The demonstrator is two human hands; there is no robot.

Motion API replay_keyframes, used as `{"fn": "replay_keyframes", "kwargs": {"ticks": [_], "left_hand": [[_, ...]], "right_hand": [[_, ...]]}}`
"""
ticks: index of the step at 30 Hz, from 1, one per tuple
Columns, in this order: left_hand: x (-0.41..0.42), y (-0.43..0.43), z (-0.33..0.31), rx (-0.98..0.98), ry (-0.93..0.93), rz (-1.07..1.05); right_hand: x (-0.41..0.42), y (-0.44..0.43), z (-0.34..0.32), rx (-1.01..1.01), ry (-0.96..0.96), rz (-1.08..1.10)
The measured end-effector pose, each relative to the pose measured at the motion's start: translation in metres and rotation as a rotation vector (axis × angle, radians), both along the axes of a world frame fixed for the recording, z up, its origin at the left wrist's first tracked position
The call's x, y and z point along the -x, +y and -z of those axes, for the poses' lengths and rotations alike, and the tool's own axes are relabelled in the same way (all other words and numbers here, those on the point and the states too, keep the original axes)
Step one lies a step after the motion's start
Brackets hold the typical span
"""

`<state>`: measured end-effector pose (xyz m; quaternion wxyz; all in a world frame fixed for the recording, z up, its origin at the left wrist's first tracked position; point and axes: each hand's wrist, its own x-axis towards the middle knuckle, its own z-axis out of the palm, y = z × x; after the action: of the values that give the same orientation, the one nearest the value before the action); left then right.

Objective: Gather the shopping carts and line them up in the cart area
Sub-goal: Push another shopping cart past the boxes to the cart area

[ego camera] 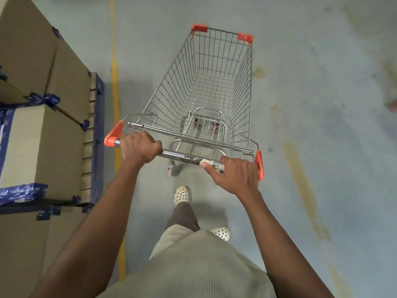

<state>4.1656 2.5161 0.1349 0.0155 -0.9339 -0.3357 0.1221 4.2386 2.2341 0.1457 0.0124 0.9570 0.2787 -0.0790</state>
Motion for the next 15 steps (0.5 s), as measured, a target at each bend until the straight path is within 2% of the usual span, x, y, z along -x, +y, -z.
{"fn": "replay_keyframes", "kwargs": {"ticks": [15], "left_hand": [[-0.239, 0.077, 0.015, 0.036, -0.096, 0.166]], "right_hand": [[-0.202, 0.072, -0.001, 0.024, -0.085, 0.198]]}}
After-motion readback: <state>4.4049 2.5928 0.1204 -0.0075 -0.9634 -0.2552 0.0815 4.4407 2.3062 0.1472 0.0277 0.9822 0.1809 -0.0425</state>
